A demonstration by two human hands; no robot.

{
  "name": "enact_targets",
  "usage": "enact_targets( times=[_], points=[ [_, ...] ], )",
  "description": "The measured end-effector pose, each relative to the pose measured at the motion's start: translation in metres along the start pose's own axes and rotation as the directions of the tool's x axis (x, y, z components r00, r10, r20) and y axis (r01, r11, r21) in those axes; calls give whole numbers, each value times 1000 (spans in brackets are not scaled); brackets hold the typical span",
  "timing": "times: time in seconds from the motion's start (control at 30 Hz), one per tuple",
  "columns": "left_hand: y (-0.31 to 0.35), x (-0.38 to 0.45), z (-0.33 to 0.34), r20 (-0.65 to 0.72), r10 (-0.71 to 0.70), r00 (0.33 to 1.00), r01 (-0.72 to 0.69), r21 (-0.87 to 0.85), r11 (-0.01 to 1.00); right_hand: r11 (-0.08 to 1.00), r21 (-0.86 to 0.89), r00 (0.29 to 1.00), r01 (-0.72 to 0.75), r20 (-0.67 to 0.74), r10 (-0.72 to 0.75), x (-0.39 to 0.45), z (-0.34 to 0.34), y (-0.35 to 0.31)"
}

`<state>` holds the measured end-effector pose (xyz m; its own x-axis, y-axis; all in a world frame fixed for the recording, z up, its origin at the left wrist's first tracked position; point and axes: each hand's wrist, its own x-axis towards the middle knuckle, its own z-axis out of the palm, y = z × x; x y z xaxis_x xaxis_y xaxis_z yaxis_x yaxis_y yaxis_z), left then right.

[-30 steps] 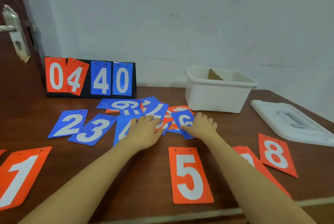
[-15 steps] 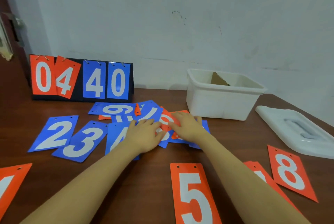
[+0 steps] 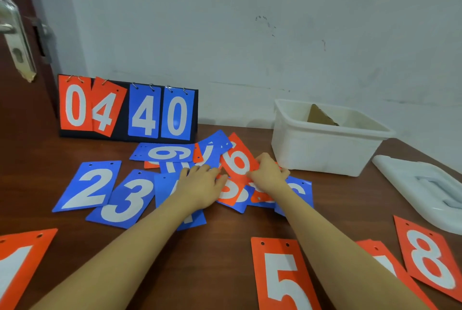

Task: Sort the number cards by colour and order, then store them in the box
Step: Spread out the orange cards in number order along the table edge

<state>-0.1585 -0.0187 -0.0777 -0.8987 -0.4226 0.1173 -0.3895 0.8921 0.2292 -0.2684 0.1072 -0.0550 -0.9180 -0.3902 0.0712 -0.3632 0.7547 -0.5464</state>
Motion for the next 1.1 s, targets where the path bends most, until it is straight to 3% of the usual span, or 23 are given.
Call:
enact_targets(
  times=[0.07, 0.13, 0.27, 0.43, 0.5, 0.53, 0.6, 0.7, 0.77, 0.87, 0.97, 1.1],
  points=[
    [3, -4, -4, -82, -26, 996, 17, -111, 994, 991, 120, 995, 62, -90, -51, -7, -9, 3],
    [10, -10, -10, -178, -55, 982, -9, -341, 940, 959, 263, 988, 109, -136, -75, -16, -20, 4],
    [34, -22, -24, -214, -194, 957, -63, -810, 583, 734, 658, 985, 170, -89, -148, -45, -38, 2],
    [43, -30, -27, -247, -360, 900, -149, -949, 279, 580, 792, 948, 191, 4, -317, -64, -51, 6],
    [39, -32, -25, -191, -382, 904, -142, -978, 153, 621, 760, 929, 191, 64, -364, -61, -56, 7],
    [36, -33, -24, -196, -389, 900, -150, -978, 146, 670, 715, 925, 200, 88, -369, -57, -56, 8],
    [26, -32, -23, -261, -410, 874, -167, -954, 250, 791, 568, 951, 228, 42, -305, -41, -52, 12],
    [9, -31, -21, -316, -384, 867, -167, -912, 374, 950, 209, 973, 230, -39, -227, -8, -41, 20],
    [2, -29, -19, -314, -368, 875, -141, -894, 426, 974, -58, 971, 219, 110, -212, 10, -30, 27],
    [-2, -28, -18, -329, -358, 874, -136, -873, 469, 906, -346, 946, 245, 289, -146, 23, -16, 35],
    [0, -28, -17, -369, -357, 858, -139, -836, 532, 878, -405, 954, 254, 256, -158, 27, -14, 38],
    [0, -33, -18, -446, -358, 820, -146, -769, 622, 906, -353, 961, 234, 226, -160, 27, -16, 35]
  ],
)
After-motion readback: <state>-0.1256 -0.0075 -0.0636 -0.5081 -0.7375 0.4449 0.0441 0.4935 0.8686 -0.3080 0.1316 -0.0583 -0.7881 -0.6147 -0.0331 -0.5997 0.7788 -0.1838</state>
